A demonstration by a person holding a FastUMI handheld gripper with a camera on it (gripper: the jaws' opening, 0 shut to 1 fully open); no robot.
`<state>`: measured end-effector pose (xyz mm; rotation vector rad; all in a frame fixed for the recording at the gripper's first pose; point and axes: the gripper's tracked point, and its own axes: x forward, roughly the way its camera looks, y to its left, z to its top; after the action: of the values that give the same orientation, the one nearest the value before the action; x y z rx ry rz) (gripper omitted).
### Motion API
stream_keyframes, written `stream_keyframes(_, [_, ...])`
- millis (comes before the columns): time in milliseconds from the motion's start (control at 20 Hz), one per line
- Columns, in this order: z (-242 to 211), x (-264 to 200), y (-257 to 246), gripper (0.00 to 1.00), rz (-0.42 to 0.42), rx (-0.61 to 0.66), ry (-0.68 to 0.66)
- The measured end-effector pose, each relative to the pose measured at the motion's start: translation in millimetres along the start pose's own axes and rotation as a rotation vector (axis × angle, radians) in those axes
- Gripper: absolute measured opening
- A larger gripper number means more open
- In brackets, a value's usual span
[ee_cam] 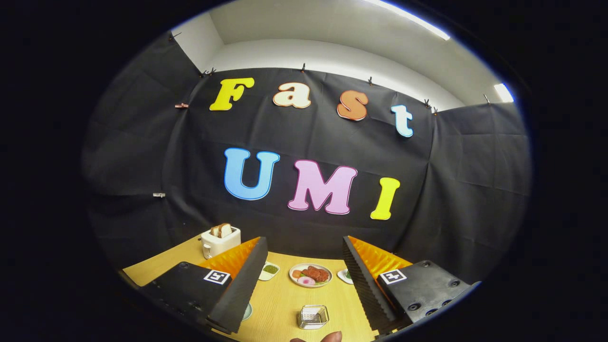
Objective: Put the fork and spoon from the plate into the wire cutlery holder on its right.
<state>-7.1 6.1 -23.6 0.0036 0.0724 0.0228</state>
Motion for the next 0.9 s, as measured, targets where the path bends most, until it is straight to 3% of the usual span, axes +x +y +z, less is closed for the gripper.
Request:
stream_keyframes(400, [-157,-2,82,0.98,0.242,0.117,0.516])
stream_keyframes(600, [-218,-7,126,0.96,0.336,0.136,0.692])
stream_keyframes(900, [-290,5,181,0.90,0.405,0.126,0.882])
